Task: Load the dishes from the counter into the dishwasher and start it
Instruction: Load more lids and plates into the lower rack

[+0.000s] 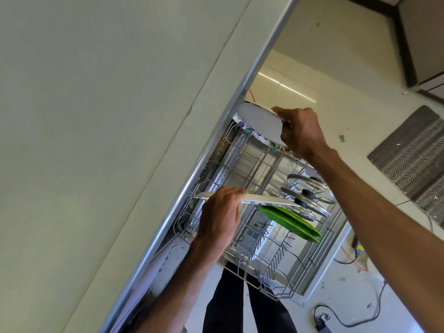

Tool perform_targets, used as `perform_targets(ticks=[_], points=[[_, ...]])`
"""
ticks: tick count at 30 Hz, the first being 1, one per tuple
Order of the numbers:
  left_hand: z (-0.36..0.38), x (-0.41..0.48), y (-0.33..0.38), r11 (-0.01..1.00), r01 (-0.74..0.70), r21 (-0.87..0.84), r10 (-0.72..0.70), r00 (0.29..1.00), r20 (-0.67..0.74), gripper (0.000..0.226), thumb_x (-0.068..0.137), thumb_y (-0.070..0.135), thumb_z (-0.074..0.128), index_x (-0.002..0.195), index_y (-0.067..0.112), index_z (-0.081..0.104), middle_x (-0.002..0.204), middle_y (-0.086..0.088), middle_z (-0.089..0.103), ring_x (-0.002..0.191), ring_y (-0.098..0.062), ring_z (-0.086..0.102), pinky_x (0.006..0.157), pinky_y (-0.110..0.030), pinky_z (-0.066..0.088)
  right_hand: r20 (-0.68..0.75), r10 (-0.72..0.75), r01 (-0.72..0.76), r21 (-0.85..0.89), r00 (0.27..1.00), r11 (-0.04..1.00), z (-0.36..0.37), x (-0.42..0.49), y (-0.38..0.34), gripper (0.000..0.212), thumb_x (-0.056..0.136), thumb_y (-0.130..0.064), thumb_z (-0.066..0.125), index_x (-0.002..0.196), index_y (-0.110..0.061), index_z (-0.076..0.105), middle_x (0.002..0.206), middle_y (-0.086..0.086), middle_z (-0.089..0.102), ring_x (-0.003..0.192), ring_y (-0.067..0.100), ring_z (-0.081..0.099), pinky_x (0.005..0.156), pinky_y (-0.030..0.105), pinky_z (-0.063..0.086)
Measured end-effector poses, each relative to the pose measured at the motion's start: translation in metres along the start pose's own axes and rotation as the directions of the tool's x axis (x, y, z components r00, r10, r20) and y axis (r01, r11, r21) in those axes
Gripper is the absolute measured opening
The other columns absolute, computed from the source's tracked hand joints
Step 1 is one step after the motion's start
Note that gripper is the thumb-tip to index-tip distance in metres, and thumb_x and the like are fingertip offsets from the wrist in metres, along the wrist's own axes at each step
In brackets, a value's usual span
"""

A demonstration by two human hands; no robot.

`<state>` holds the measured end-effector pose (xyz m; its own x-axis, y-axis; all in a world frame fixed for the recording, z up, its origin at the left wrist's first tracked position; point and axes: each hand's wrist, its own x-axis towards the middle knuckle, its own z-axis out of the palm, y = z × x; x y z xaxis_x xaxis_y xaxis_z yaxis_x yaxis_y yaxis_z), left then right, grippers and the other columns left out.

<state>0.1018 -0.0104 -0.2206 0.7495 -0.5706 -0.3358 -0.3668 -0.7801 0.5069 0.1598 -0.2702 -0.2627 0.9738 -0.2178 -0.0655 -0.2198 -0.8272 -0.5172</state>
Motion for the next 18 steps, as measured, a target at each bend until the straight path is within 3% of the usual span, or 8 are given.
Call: perform_targets(ticks=[11, 14, 18], points=[[-0.002, 0.005, 0.000, 1.000, 0.008, -0.004, -0.008, 1.000, -0.009, 0.032, 0.092, 0.007, 0.066, 0.123, 0.014, 0.068, 0.114, -0.005, 0.073, 0.103, -0.015, 0.067, 0.084, -0.027, 0.059, 0.106, 0.004, -0.003, -0.016, 0.994, 1.000, 0.033, 0.012, 0.008, 0.049, 0.079, 0.004, 0.062, 0.128, -0.003, 0.066, 0.112, 0.026, 0.071, 0.090, 0.043, 0.069, 0.071, 0.048, 0.060], [-0.002, 0.005, 0.002, 1.000, 0.010, -0.010, -0.010, 1.000, -0.009, 0.032, 0.093, 0.006, 0.065, 0.124, 0.013, 0.068, 0.115, -0.006, 0.072, 0.103, -0.016, 0.067, 0.085, -0.029, 0.059, 0.108, 0.060, -0.058, -0.021, 0.992, 0.998, 0.036, 0.012, 0.012, 0.048, 0.082, 0.005, 0.058, 0.128, -0.005, 0.066, 0.110, 0.025, 0.072, 0.089, 0.041, 0.069, 0.071, 0.046, 0.060], [-0.002, 0.005, 0.005, 1.000, 0.009, -0.003, -0.009, 1.000, -0.007, 0.031, 0.093, 0.007, 0.065, 0.122, 0.013, 0.068, 0.113, -0.005, 0.073, 0.102, -0.016, 0.067, 0.085, -0.031, 0.060, 0.176, 0.175, -0.173, -0.029, 0.969, 0.985, 0.053, 0.001, 0.034, 0.061, 0.081, 0.006, 0.051, 0.138, -0.014, 0.060, 0.112, 0.023, 0.072, 0.093, 0.039, 0.069, 0.079, 0.043, 0.058]])
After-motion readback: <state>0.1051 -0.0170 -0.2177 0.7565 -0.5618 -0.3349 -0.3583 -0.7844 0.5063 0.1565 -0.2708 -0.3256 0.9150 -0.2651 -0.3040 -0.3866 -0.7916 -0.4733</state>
